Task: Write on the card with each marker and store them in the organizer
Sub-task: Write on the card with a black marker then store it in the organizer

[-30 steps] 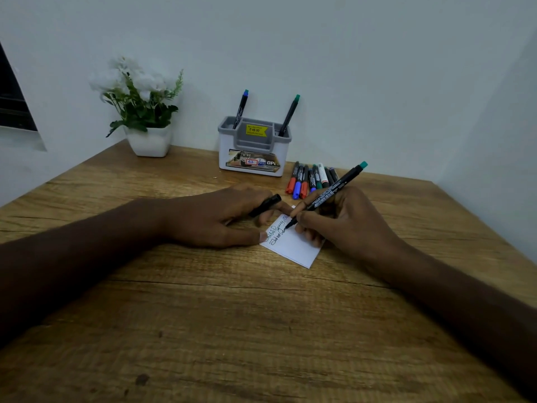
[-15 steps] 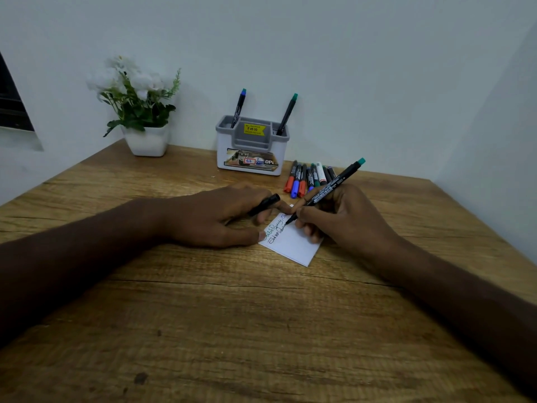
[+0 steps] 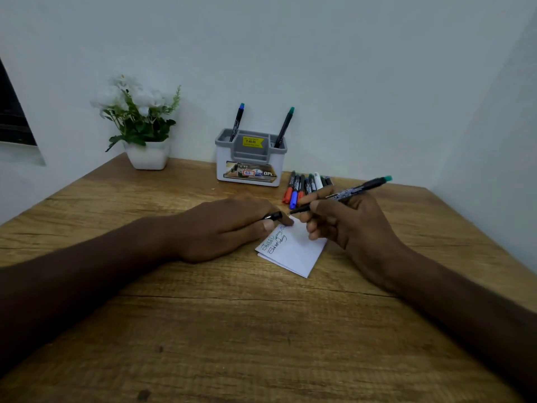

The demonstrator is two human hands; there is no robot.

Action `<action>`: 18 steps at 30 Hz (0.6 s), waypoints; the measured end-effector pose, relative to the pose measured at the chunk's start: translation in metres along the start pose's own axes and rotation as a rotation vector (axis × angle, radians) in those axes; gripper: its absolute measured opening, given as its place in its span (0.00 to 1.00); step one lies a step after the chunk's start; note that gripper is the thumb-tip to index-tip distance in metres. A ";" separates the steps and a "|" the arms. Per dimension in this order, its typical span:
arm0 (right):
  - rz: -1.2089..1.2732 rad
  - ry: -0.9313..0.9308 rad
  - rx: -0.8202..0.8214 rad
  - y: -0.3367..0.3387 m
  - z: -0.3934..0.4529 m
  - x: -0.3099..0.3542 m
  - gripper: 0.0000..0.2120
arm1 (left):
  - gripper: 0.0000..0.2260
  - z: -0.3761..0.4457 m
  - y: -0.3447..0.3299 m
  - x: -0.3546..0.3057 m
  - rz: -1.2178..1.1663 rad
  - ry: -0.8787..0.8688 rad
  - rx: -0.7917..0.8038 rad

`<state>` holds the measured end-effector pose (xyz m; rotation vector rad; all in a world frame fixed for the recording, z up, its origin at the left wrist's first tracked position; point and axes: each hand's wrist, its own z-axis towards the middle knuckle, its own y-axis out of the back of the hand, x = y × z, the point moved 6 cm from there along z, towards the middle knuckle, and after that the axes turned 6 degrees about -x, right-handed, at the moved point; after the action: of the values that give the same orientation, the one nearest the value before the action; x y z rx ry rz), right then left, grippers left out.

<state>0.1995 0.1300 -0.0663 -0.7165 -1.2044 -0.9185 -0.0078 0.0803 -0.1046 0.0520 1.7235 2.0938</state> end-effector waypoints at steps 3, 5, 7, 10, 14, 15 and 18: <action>0.126 -0.043 0.001 -0.001 -0.001 -0.001 0.15 | 0.27 0.000 0.008 -0.011 -0.003 -0.039 -0.034; 0.120 -0.040 0.014 -0.003 -0.003 -0.001 0.16 | 0.26 0.000 0.007 -0.010 0.016 -0.046 -0.034; 0.086 -0.032 0.029 -0.004 -0.004 -0.001 0.16 | 0.27 0.000 0.002 -0.005 0.026 -0.027 -0.010; 0.039 -0.036 0.047 -0.005 -0.004 -0.001 0.14 | 0.28 -0.001 0.000 -0.003 0.055 -0.026 -0.017; -0.027 -0.020 0.074 -0.007 -0.004 0.000 0.07 | 0.28 -0.002 0.005 -0.009 0.042 -0.048 -0.046; -0.053 -0.012 0.082 -0.007 -0.005 0.000 0.05 | 0.28 -0.002 0.006 -0.010 0.050 -0.048 -0.044; -0.181 0.032 0.082 -0.008 -0.007 0.004 0.06 | 0.28 -0.003 0.006 -0.012 0.098 -0.042 -0.042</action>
<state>0.1960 0.1200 -0.0644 -0.5313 -1.2861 -1.0193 0.0001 0.0726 -0.0968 0.1696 1.6836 2.1820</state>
